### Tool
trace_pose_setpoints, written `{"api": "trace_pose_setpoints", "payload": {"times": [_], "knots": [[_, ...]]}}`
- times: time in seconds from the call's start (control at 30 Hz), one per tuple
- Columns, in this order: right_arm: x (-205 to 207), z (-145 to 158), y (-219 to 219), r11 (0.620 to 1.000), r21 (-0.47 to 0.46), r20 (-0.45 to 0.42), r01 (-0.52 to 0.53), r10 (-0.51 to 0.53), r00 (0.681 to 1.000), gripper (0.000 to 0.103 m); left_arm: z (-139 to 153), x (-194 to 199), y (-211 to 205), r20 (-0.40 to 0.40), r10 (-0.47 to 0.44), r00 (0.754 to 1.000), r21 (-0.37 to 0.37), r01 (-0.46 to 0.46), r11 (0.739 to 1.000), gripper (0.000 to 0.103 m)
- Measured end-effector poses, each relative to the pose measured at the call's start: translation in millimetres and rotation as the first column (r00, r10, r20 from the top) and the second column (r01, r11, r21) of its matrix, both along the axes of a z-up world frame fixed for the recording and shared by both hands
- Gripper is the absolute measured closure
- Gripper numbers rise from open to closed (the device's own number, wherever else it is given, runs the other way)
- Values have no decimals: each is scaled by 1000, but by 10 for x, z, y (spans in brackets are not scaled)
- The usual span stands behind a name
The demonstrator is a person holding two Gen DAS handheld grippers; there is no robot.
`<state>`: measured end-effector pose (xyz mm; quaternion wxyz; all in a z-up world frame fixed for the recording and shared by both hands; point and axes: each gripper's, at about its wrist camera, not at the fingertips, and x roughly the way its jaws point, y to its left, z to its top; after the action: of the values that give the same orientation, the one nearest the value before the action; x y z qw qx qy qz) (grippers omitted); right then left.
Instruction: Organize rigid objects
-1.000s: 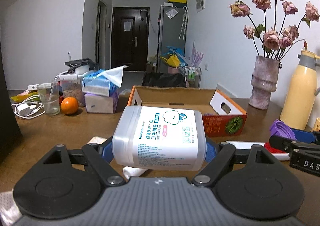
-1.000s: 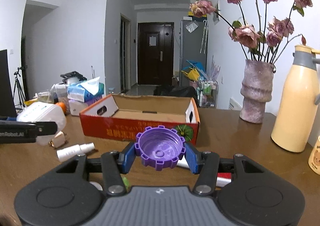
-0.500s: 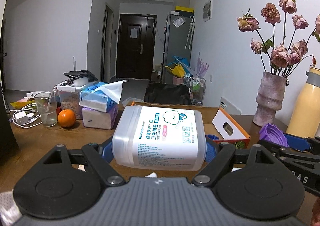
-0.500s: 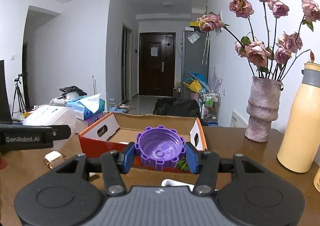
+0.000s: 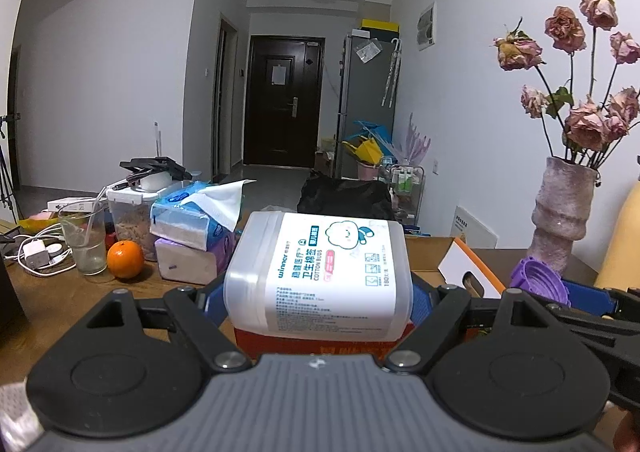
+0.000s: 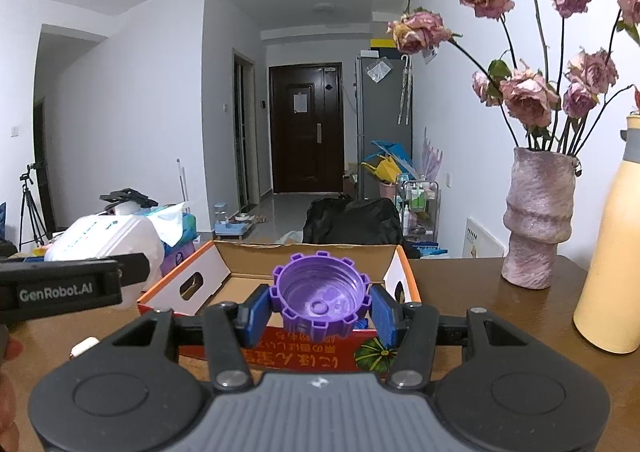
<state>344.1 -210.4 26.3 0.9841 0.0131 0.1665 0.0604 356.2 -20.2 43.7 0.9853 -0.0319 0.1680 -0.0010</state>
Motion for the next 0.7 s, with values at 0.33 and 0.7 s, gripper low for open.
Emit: {"api": "trace_pose_setpoints", "payload": {"times": [0.33,0.7], "knots": [[433,-58,27,1000,8,-26,7,-7,1000,51,-80,455,-6,-26,22,999,-11,-22,1000,19],[990,-168,12,999,15,-72,30,-29,997,51,-175,923,36,-60,45,997,-4,-45,999,19]]}}
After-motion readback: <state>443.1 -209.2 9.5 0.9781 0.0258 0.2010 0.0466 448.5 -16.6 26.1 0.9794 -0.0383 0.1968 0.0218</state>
